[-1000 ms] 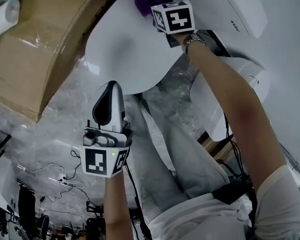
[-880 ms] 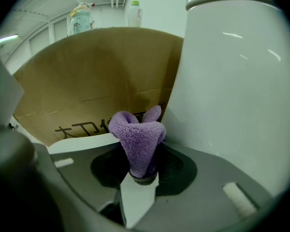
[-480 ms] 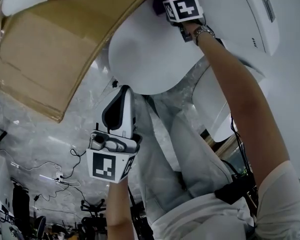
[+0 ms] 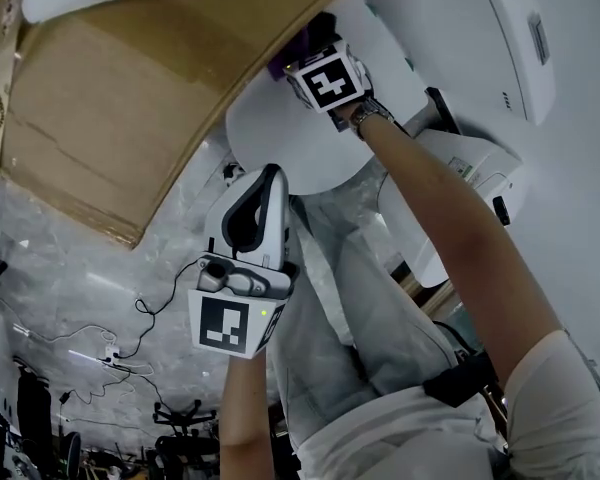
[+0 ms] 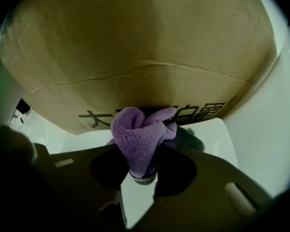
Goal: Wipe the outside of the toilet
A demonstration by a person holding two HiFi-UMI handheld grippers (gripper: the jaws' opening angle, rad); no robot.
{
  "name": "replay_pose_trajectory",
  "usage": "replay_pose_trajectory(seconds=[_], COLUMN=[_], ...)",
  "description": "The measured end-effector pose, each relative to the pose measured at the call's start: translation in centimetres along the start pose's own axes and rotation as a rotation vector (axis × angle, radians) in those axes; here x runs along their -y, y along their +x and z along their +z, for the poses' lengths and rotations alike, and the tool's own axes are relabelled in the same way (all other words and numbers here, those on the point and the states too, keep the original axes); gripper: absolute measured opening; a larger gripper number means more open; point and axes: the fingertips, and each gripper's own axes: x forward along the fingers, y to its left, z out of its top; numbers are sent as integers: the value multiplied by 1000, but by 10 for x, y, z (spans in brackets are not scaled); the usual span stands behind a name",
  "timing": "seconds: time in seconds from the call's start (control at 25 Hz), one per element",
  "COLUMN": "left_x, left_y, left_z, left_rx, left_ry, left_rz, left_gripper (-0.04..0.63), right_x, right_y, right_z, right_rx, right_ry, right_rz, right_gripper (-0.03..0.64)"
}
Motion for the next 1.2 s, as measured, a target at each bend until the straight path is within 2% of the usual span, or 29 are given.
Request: replay_pose_trajectory(seconds=[0.16, 0.36, 0.6, 0.88, 1.0, 1.08, 1.2], left_x=[-3, -8, -6, -8, -7, -2, 9], left_y=[-2, -9, -24, -43, -45, -43, -37], left_z=[-2, -2, -9, -15, -20, -22, -20], left_rx=[-12, 1, 7, 43, 50, 53, 57], left_ry=[4, 0, -12, -15, -24, -25, -7], left_rz=[-5, 16, 27, 86, 120, 134, 153], left_gripper=[5, 5, 5, 5, 5, 5, 5], right_x=[-26, -50, -72, -106, -122, -134, -156], right_y=[1, 0, -2, -3, -5, -8, -15], right_z=[-2, -6, -14, -26, -31, -37, -49], right_rx=[8, -7, -53, -51, -58, -56, -71], right_ry=[-20, -100, -107, -133, -189, -218, -266], right_rz=[-14, 22, 38, 85, 105, 130, 214], right_gripper=[123, 123, 123, 123, 121, 123, 123])
